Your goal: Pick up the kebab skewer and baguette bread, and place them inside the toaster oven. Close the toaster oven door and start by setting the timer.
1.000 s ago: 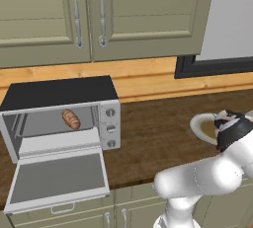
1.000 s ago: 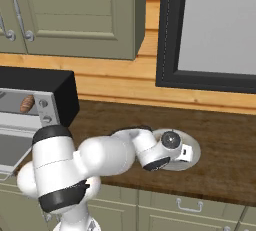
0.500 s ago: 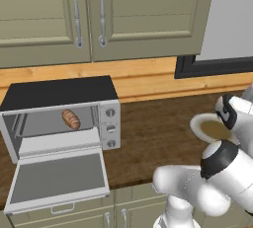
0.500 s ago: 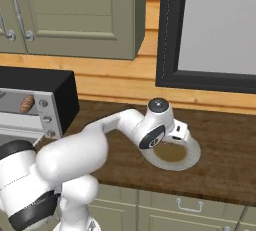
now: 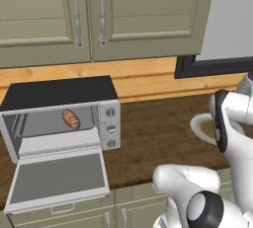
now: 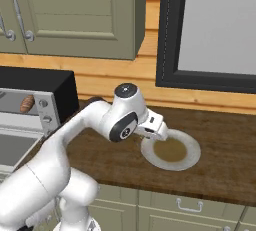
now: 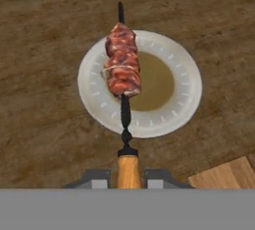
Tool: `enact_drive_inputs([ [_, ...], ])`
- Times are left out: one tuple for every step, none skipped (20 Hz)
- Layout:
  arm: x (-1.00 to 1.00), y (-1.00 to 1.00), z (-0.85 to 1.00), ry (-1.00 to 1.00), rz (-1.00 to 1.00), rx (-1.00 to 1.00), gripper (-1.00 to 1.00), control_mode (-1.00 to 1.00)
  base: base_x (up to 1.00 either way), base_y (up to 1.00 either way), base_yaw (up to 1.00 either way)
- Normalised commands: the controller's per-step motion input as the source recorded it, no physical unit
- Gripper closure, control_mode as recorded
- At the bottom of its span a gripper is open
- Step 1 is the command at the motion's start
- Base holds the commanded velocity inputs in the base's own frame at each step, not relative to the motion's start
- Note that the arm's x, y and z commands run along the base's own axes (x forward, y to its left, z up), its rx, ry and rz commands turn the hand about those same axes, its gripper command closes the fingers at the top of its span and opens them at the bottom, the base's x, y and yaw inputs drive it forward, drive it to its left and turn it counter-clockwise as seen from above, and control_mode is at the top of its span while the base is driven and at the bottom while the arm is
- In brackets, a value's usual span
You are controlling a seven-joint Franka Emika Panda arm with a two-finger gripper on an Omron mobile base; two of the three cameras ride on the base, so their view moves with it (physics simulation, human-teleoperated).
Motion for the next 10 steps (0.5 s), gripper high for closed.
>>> enact_drive_inputs([
  [-0.66,0.73,0.24,0.00,-0.05,0.00,1.00,-1.00,0.00,0.00,0.00],
  [-0.61,0.74,0.21,0.00,-0.03,0.00,1.00,-1.00,0.00,0.00,0.00],
  [-0.59,0.76,0.16,0.00,-0.01,0.00,1.00,-1.00,0.00,0.00,0.00],
  [-0.58,0.74,0.13,0.00,0.00,0.00,1.00,-1.00,0.00,0.00,0.00],
  [-0.60,0.76,0.04,0.00,0.00,0.00,1.00,-1.00,0.00,0.00,0.00],
  [-0.51,0.71,0.03,0.00,0.00,0.00,1.00,-1.00,0.00,0.00,0.00],
  [-0.44,0.76,0.01,0.00,0.00,0.00,1.00,-1.00,0.00,0.00,0.00],
  [-0.17,0.84,0.00,-0.01,0.00,0.00,1.00,-1.00,0.00,0.00,0.00],
  [-0.11,0.83,0.01,0.00,0.04,0.00,1.00,-1.00,0.00,0.00,0.00],
  [-0.06,0.87,0.00,0.00,0.06,0.00,1.00,-1.00,0.00,0.00,0.00],
])
